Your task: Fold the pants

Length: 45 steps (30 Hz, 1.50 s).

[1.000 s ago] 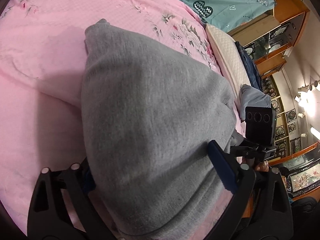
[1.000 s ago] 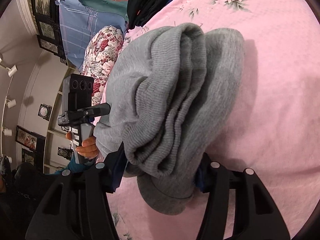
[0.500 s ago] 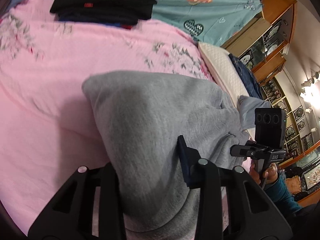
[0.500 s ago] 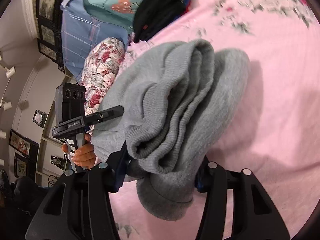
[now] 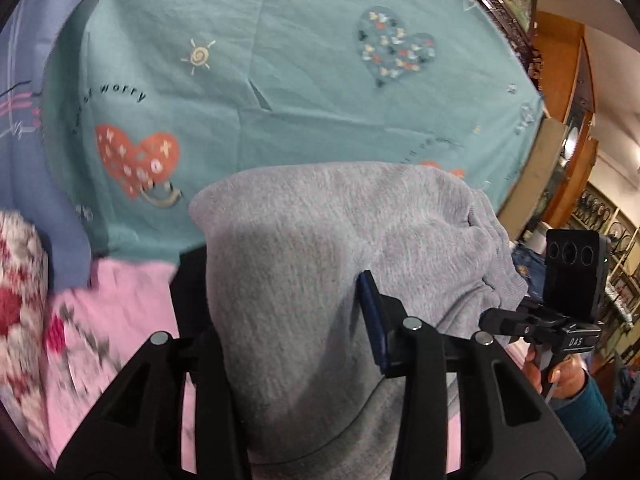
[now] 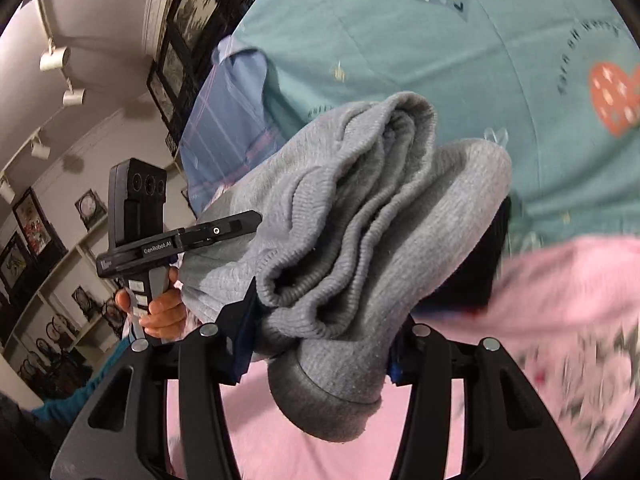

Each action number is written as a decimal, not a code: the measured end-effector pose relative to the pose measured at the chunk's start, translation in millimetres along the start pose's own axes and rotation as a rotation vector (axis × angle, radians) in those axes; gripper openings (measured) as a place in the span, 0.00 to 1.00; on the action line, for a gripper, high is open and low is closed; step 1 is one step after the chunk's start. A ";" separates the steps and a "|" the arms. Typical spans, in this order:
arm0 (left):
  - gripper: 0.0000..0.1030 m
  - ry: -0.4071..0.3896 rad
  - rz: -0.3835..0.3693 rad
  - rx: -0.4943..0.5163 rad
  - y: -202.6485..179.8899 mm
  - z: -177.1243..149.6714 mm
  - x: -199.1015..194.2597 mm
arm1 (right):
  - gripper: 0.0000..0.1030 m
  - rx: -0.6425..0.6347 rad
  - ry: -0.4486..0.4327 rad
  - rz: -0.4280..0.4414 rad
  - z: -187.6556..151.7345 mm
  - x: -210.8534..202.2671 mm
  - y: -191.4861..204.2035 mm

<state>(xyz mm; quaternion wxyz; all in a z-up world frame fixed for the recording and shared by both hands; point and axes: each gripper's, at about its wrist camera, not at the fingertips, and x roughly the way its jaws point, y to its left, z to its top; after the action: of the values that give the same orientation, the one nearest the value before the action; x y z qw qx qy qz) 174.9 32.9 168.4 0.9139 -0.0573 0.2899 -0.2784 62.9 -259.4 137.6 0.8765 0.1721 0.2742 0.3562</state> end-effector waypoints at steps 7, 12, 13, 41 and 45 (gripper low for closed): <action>0.80 0.234 0.181 -0.173 92.5 -32.7 180.8 | 0.57 0.125 0.085 -0.256 37.7 129.1 -118.5; 0.97 0.140 0.140 -0.246 108.4 -43.9 170.3 | 0.77 0.197 0.061 -0.452 13.7 174.2 -157.5; 0.98 0.153 0.145 -0.252 110.6 -42.6 166.7 | 0.78 0.176 0.070 -0.457 14.0 175.4 -155.5; 0.98 -0.076 0.448 0.091 -109.3 -219.9 -56.4 | 0.99 -0.028 -0.034 -0.752 -183.7 9.6 36.2; 0.98 -0.028 0.427 0.069 -101.4 -232.2 -39.7 | 0.99 -0.058 -0.034 -0.808 -206.7 14.8 35.3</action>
<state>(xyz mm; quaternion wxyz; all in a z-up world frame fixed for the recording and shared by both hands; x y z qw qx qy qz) -30.6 -17.5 23.5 0.9574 0.0327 0.2732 -0.0872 -71.7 -202.5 -13.5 0.9548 0.0313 0.2952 -0.0122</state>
